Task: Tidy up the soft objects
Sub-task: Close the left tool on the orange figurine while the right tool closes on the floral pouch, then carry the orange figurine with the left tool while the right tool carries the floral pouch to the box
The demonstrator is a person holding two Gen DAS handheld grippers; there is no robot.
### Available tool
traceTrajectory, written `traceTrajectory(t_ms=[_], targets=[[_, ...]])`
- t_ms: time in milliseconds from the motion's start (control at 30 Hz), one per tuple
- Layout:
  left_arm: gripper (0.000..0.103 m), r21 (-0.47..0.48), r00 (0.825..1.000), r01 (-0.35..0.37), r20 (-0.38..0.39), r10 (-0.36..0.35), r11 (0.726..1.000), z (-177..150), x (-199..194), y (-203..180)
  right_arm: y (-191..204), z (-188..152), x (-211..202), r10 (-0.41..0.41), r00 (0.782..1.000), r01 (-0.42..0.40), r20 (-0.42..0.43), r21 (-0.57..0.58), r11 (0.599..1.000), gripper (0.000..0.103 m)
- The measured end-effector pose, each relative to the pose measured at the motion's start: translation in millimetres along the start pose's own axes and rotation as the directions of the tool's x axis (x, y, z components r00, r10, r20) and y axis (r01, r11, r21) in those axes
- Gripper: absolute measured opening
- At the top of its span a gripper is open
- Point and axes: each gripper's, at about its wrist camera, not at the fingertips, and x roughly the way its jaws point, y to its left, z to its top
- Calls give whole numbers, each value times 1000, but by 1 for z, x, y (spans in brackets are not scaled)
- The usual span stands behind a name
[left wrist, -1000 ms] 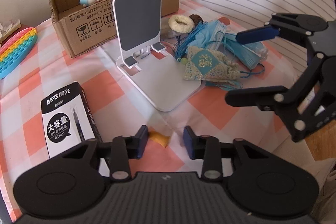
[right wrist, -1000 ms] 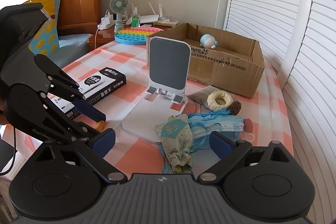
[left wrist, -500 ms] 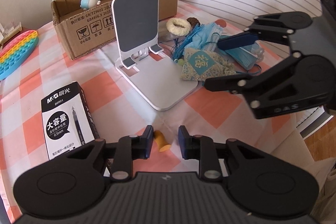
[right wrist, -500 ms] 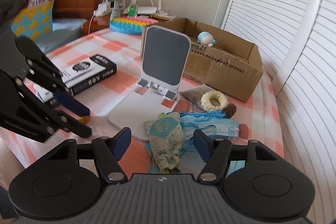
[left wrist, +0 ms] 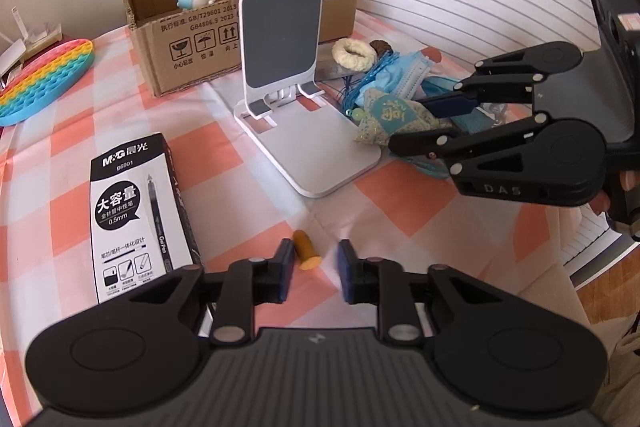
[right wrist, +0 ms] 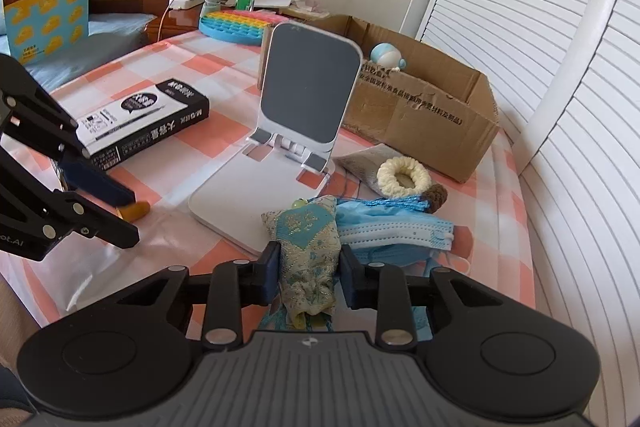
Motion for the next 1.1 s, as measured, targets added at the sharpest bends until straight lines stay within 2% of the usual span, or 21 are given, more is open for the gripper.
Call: traceTrajectory(t_ms=[167, 400, 767, 967, 1100], targets=[[10, 13, 1000, -4, 5, 4, 1000, 0, -4, -1, -2, 3, -10, 1, 1000, -1, 15, 13, 1000, 33], [10, 33, 1000, -9, 23, 8, 999, 3, -16, -1, -3, 7, -24, 17, 999, -18, 36, 26, 1000, 33], [10, 70, 999, 11, 33, -14, 998, 19, -38, 3, -7, 20, -44, 123, 991, -126, 46, 61, 990, 33], [10, 81, 999, 33, 29, -35, 996, 34, -47, 8, -23, 26, -49, 73, 997, -75, 34, 60, 995, 33], [10, 88, 999, 13, 48, -17, 996, 50, -51, 16, -41, 36, -51, 27, 998, -30, 50, 69, 997, 33]])
